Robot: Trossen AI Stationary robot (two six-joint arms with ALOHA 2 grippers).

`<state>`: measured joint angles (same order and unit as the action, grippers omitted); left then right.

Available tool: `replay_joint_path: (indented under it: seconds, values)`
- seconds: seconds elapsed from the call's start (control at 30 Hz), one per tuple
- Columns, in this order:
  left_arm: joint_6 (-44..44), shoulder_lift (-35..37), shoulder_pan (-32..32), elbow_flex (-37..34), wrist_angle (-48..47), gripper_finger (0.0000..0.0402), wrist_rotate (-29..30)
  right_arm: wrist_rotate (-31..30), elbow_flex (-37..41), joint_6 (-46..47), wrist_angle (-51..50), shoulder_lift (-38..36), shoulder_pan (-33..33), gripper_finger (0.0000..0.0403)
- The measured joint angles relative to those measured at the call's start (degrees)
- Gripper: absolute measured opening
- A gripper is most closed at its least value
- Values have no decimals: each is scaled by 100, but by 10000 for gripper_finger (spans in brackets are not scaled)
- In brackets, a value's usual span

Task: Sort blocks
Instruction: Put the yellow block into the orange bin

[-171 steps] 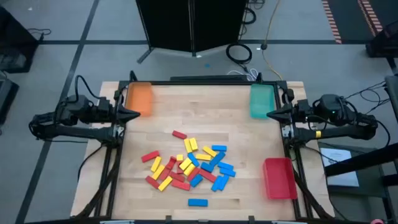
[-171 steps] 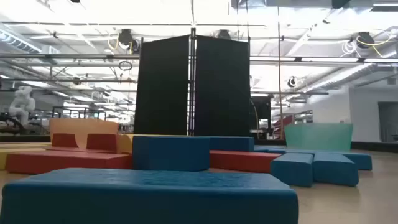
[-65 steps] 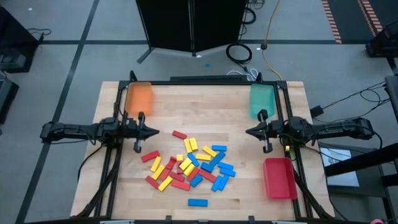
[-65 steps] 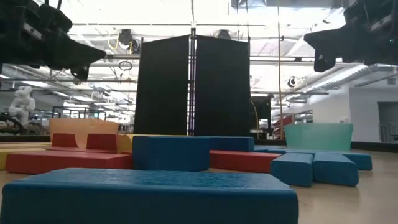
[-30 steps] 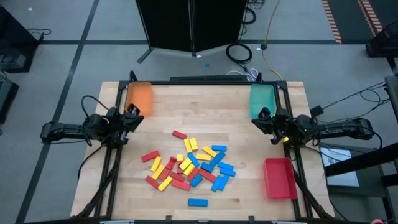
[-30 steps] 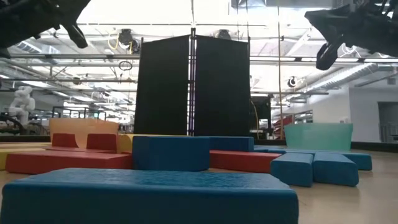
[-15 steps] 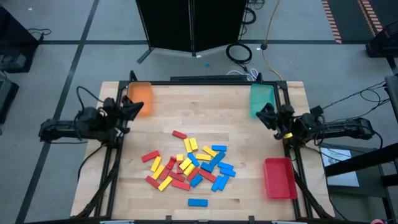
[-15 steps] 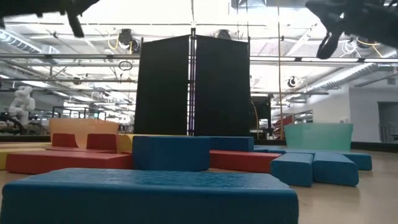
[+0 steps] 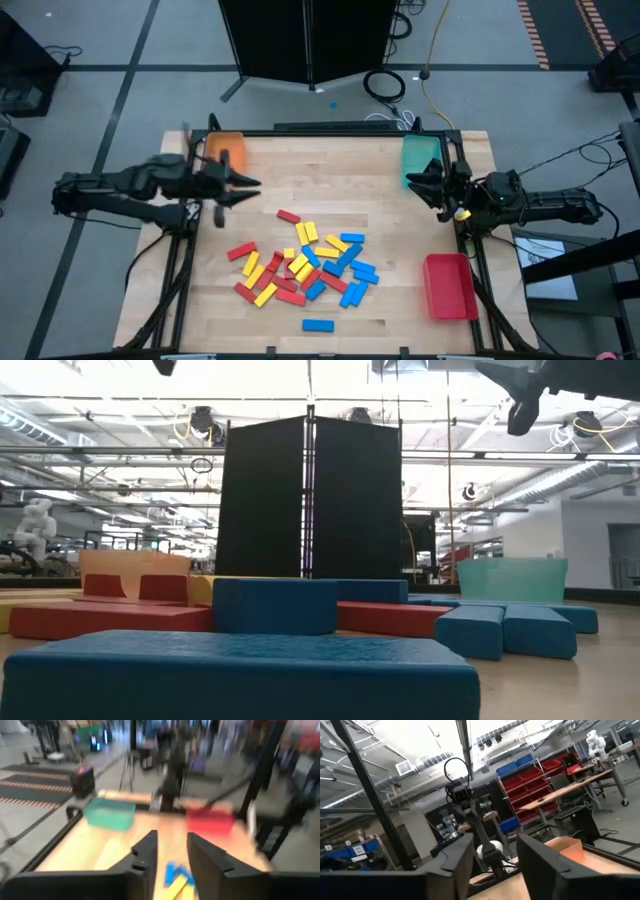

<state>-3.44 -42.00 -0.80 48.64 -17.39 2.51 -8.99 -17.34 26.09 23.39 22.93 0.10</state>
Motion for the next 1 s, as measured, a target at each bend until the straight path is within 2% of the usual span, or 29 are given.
replay_joint_path:
  seconds: [0.13,0.2,0.43,0.57,0.7,0.8,1.0]
  values:
    - [402,-464,5,41,-480,161,760,-3,-151,7,-311,-3,0,178]
    - [392,-677,17,44,-603,178,917,-3,-188,7,-420,0,0,185]
    - [428,-1381,30,257,-818,192,203,0,-197,138,-639,0,0,194]
    - [394,-1926,188,868,-1164,192,217,2,-197,337,-712,-2,0,194]
    - [387,-2475,392,1395,-1915,192,333,30,-197,426,-835,0,0,194]
    - [527,-2830,481,1502,-2429,192,434,32,-197,332,-863,-2,0,194]
    - [548,-3345,489,1511,-2820,192,362,69,-197,291,-867,-2,0,194]
